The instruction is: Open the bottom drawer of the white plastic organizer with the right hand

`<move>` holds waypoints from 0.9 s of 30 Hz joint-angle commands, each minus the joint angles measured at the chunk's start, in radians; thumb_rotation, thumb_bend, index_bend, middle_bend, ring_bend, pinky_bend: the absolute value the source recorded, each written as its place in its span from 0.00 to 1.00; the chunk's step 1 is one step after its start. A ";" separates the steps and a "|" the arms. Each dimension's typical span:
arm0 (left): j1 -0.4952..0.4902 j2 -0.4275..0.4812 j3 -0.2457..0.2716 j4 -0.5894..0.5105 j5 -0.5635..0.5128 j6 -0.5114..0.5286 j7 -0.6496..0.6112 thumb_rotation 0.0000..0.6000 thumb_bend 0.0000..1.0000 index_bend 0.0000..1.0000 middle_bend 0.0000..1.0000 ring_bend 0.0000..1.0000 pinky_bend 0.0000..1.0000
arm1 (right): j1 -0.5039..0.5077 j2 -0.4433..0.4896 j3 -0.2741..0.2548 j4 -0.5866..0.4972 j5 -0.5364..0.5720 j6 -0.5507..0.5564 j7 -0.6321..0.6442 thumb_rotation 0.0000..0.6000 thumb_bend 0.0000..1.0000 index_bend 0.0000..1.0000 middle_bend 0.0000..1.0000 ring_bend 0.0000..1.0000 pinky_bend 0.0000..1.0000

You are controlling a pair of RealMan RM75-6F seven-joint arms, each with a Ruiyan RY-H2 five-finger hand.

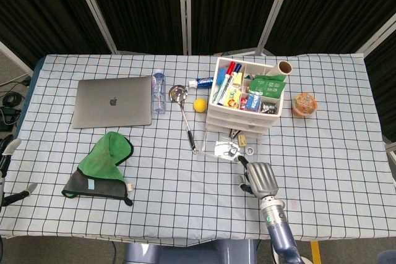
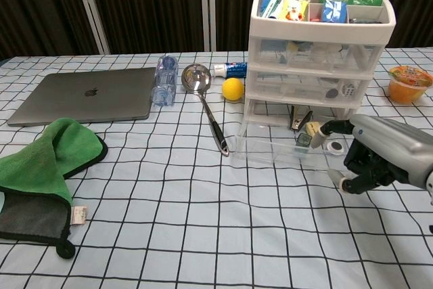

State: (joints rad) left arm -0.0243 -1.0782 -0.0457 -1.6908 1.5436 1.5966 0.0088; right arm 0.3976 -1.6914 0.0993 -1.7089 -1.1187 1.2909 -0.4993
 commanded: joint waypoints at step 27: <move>0.005 -0.001 -0.032 0.013 -0.038 0.018 -0.013 1.00 0.00 0.00 0.00 0.00 0.00 | 0.285 0.143 0.155 -0.031 0.237 -0.242 -0.431 1.00 0.02 0.43 1.00 1.00 0.83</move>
State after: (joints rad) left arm -0.0193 -1.0786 -0.0767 -1.6781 1.5061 1.6151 -0.0042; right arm 0.6599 -1.5642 0.2438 -1.7649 -0.8987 1.0792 -0.9291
